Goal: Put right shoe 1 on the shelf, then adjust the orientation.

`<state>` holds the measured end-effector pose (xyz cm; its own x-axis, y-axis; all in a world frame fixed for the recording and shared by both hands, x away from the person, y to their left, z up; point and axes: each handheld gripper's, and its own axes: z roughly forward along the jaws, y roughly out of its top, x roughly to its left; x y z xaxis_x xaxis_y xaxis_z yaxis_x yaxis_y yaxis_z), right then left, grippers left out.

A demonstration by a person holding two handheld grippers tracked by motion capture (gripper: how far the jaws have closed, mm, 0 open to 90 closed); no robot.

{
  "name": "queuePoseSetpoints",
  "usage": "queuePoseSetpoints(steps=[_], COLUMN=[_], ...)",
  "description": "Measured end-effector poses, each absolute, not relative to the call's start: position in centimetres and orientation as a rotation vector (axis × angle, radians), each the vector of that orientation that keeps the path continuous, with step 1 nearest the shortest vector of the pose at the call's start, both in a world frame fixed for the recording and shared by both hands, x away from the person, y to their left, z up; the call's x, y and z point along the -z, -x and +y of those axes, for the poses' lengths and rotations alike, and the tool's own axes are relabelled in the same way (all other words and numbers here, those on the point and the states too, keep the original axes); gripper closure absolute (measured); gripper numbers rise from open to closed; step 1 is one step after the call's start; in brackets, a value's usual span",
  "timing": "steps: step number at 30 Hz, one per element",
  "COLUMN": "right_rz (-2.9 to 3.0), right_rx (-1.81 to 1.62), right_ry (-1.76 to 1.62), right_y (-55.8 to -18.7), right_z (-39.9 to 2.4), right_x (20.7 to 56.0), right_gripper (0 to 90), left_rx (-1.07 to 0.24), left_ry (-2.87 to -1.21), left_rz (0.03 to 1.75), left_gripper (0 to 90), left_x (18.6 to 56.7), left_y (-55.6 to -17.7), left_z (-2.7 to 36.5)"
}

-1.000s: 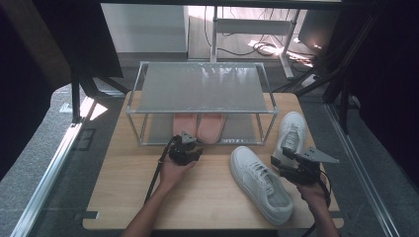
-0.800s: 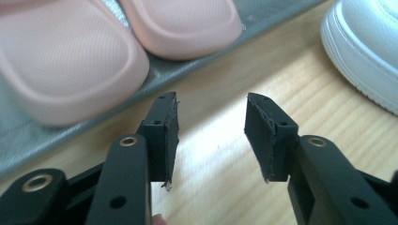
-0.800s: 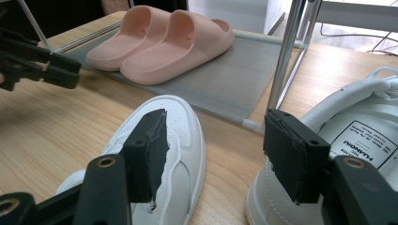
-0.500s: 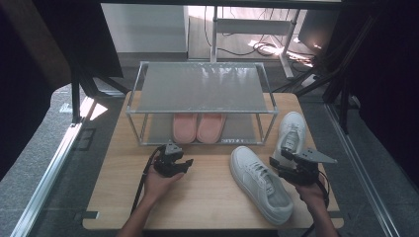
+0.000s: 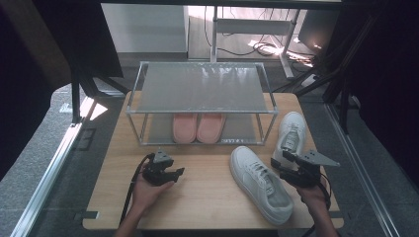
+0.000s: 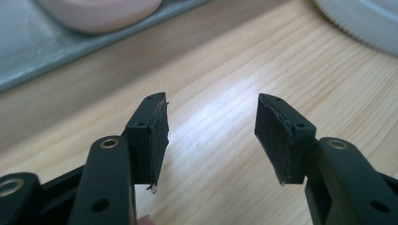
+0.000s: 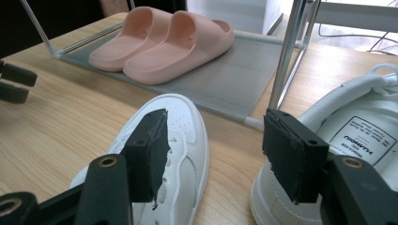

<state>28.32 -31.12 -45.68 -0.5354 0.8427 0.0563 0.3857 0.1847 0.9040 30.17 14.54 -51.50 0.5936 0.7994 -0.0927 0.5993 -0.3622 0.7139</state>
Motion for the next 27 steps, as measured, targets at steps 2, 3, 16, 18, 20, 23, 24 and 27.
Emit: queuePoseSetpoints(steps=[2,3,16,18,20,23,24,27], right_rz=[2.002,1.996,1.918,1.912,1.924,1.99,1.99,2.013], right_rx=[-1.321,-1.315,-1.335,-1.339,-1.35,-1.333,-1.333,-1.325], right_ry=[-1.154,-1.162,-1.232,-1.241,-1.237,-1.209,-1.209,-1.191], right_y=[-28.2,-28.1,-25.8,-25.3,-25.0,-24.0,-24.0,-23.4], right_z=[-31.2,-31.3,-33.3,-33.7,-33.9,-34.3,-34.3,-34.8], right_x=[45.6,45.6,45.6,45.7,45.8,46.1,46.1,46.2], right_gripper=[42.3,42.8,46.3,48.5,50.9,59.5,59.5,66.1], left_rx=[-0.362,-0.366,-0.351,-0.349,-0.343,-0.363,-0.366,-0.382], left_ry=[-2.09,-2.09,-2.066,-2.065,-2.06,-2.062,-2.055,-2.041], left_rz=[1.113,1.111,1.094,1.096,1.104,1.115,1.112,1.12], left_gripper=[44.7,44.7,43.3,43.3,43.3,43.4,43.4,43.2], left_x=[51.4,51.3,50.8,50.7,50.5,50.0,49.7,49.0], left_y=[-30.1,-30.1,-29.7,-29.7,-29.6,-29.9,-29.9,-30.0], left_z=[14.8,14.9,15.8,15.7,15.7,15.3,15.1,14.5])
